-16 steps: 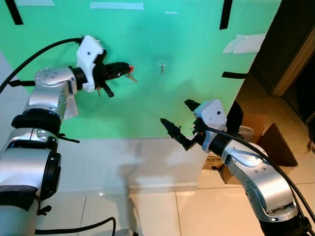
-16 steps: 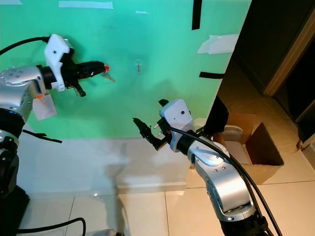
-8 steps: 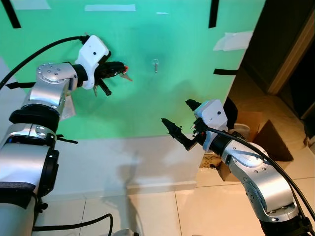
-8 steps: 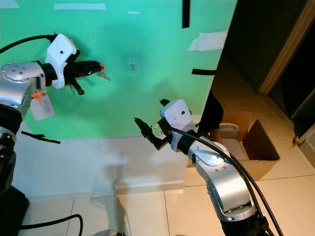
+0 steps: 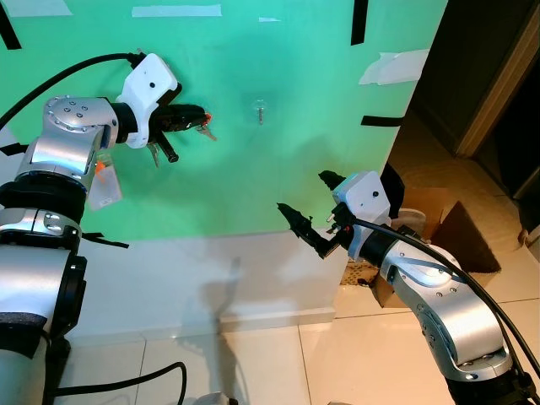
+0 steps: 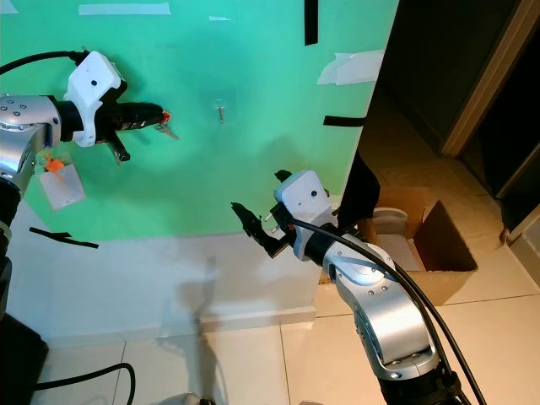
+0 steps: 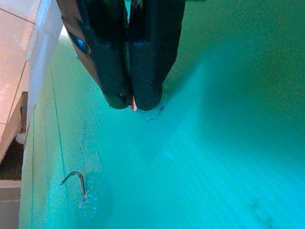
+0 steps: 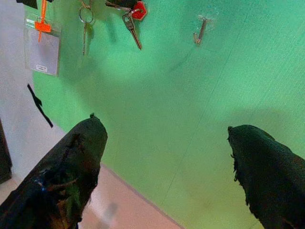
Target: Hang keys on a hook
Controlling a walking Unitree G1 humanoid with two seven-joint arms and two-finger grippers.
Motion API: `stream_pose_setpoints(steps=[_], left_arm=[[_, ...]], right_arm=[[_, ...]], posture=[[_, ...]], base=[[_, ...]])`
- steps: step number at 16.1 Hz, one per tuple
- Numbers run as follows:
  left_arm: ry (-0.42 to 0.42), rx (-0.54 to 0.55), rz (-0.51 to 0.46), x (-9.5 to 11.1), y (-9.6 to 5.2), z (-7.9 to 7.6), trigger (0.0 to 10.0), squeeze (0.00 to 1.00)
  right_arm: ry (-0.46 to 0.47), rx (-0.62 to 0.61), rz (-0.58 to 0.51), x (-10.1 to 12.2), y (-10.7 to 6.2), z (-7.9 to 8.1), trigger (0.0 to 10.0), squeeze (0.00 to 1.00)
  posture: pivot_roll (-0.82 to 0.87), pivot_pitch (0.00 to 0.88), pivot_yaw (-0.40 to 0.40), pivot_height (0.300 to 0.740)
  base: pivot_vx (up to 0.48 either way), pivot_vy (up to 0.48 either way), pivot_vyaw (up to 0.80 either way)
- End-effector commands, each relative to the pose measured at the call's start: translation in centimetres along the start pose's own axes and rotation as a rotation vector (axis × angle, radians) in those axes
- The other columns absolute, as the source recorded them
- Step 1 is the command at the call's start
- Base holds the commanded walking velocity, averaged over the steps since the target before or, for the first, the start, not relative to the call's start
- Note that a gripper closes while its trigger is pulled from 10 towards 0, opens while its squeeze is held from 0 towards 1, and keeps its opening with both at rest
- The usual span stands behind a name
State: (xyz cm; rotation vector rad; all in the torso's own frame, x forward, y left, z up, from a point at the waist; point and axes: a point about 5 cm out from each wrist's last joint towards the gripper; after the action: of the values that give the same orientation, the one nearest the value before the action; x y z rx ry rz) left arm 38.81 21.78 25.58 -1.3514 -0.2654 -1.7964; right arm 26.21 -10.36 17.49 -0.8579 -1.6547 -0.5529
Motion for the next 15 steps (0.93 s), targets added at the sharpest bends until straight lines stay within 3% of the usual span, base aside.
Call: stream_pose_setpoints(steps=[1,8,9,15], left_arm=[[-0.018,0.04,0.069,-1.23,-0.89,0.53,10.0,0.0],[-0.041,0.03,0.097,-1.62,-1.08,0.61,10.0,0.0],[-0.068,0.019,0.102,-1.74,-1.05,0.55,10.0,1.0],[-0.074,0.013,0.115,-1.85,-1.48,0.77,10.0,1.0]], right_arm=[[-0.018,0.006,0.005,0.1,0.05,0.14,10.0,0.0],[-0.026,0.015,0.0,0.21,0.14,0.25,10.0,0.0],[-0.027,0.016,0.0,0.21,0.13,0.22,10.0,0.0],[-0.029,0.019,-0.001,0.22,0.24,0.29,10.0,0.0]], posture=[[-0.09,0.0,0.041,0.732],[-0.09,0.0,0.041,0.732],[-0.09,0.0,0.041,0.732],[-0.09,0.0,0.041,0.732]], base=[[0.0,0.0,0.0],[0.0,0.0,0.0],[0.0,0.0,0.0],[0.0,0.0,0.0]])
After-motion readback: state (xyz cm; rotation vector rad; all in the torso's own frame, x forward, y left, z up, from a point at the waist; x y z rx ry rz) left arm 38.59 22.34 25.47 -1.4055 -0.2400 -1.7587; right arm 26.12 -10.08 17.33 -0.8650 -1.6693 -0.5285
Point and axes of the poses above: a point about 5 cm out from each wrist's last joint towards the gripper, its own y axis pointing out of the wrist towards the gripper, its own x axis along the axis of the wrist's last joint, z = x × y, and after that the axes turned 3 degrees about -y, right-handed
